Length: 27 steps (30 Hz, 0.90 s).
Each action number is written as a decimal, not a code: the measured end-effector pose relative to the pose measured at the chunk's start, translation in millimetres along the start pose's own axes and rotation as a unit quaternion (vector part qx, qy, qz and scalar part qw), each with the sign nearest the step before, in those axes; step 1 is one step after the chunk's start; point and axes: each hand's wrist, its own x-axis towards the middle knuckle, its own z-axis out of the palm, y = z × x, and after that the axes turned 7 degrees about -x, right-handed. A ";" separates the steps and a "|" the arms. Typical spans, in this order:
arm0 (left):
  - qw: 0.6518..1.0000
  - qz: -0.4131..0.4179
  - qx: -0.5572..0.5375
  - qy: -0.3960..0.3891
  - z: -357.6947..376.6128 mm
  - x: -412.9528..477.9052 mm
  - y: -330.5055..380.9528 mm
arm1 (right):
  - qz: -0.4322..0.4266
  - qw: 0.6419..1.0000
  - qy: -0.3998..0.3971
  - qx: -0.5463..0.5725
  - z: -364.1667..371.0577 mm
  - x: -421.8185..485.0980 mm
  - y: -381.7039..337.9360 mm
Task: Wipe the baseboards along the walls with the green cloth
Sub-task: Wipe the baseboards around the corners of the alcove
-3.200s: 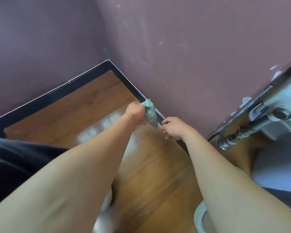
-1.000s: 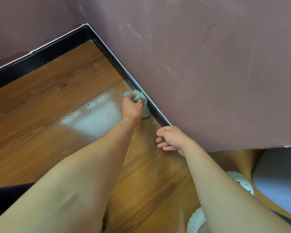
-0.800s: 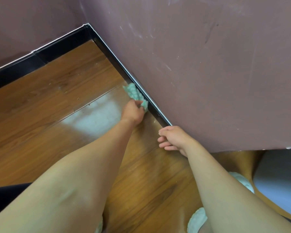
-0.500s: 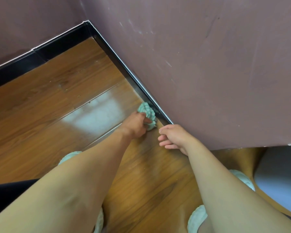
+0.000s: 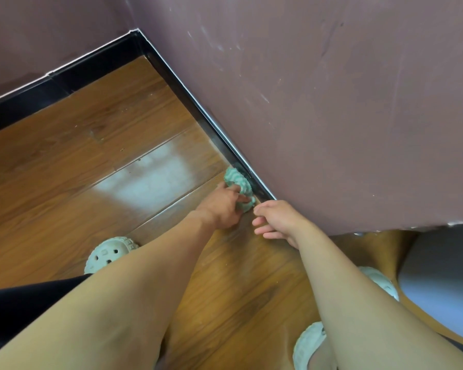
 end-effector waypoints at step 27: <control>0.666 -0.204 -0.643 0.319 -28.4 -7.0 34.8 | -0.027 0.995 -0.022 -0.092 14.2 -9.1 8.4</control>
